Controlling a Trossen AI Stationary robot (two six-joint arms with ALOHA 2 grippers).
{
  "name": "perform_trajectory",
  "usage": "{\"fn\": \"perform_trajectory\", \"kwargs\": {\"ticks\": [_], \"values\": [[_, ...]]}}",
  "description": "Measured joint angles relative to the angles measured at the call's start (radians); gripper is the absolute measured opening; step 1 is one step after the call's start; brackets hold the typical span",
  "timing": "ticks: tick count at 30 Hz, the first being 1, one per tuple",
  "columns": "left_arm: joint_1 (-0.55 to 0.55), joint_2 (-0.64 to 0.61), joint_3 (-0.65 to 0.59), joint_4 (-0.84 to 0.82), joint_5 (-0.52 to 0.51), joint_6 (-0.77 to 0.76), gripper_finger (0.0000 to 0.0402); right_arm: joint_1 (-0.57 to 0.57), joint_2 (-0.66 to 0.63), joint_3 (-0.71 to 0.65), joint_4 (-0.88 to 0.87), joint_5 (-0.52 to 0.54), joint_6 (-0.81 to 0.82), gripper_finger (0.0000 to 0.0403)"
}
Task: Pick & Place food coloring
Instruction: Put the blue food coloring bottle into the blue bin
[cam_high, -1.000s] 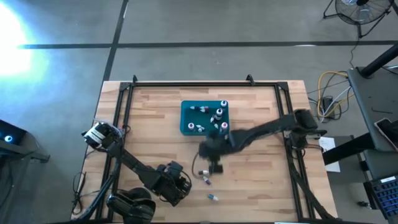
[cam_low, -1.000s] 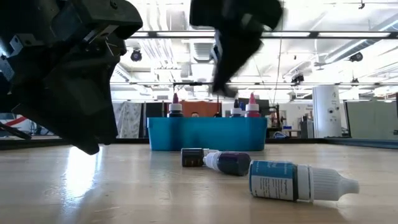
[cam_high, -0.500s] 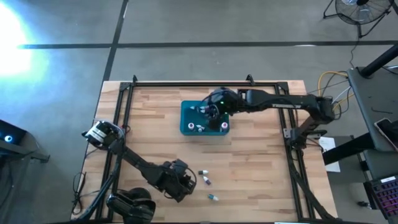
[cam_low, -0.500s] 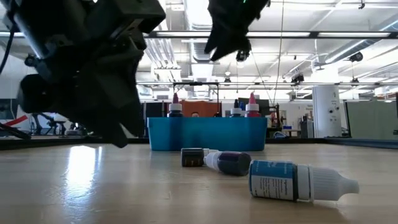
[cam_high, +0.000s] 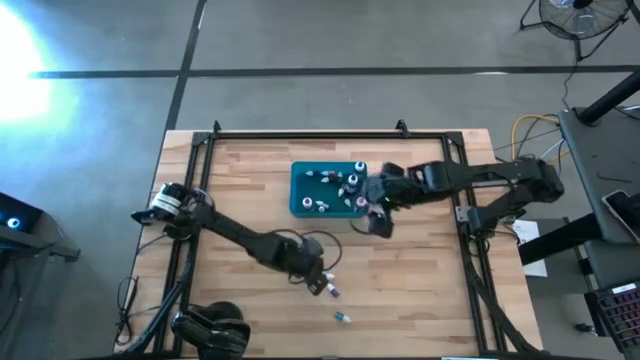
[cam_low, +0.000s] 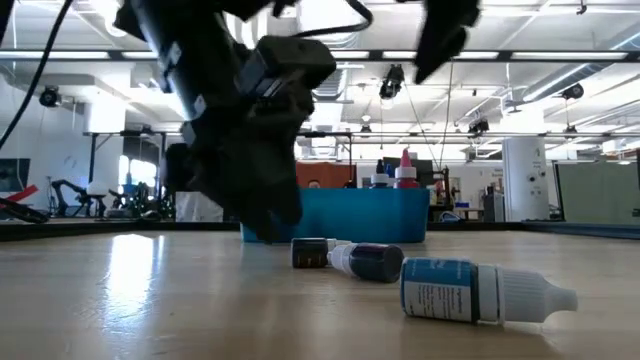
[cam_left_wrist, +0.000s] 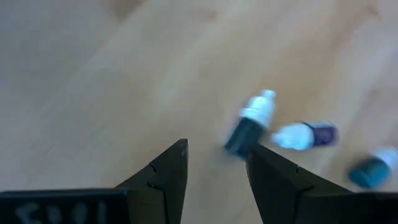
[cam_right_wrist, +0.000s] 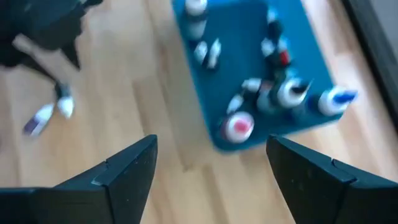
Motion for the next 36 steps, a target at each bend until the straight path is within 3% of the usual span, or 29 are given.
{"fn": "perform_trajectory", "kwargs": {"ticks": [3, 7, 14, 19, 27, 36], "values": [[0.015, 0.001, 0.031, 0.029, 0.078, 0.170, 0.0137, 0.037, -0.059, -0.081, -0.008, -0.003, 0.065, 0.0288], [0.014, 0.001, 0.066, 0.028, 0.093, 0.324, 0.0137, 0.081, -0.149, -0.190, 0.008, 0.017, 0.184, 0.0281], [0.018, 0.001, 0.063, 0.026, 0.024, 0.508, 0.0137, 0.172, -0.290, -0.376, 0.135, 0.069, 0.354, 0.0274], [0.014, 0.001, 0.063, 0.065, 0.004, 0.687, 0.0137, 0.239, -0.298, -0.448, 0.169, 0.115, 0.425, 0.0274], [0.010, 0.058, 0.065, 0.107, 0.040, 0.675, 0.0137, 0.304, -0.297, -0.502, 0.213, 0.216, 0.530, 0.0269], [0.014, 0.084, 0.066, 0.085, 0.003, 0.605, 0.0135, 0.305, -0.296, -0.529, 0.231, 0.224, 0.564, 0.0258]]}}
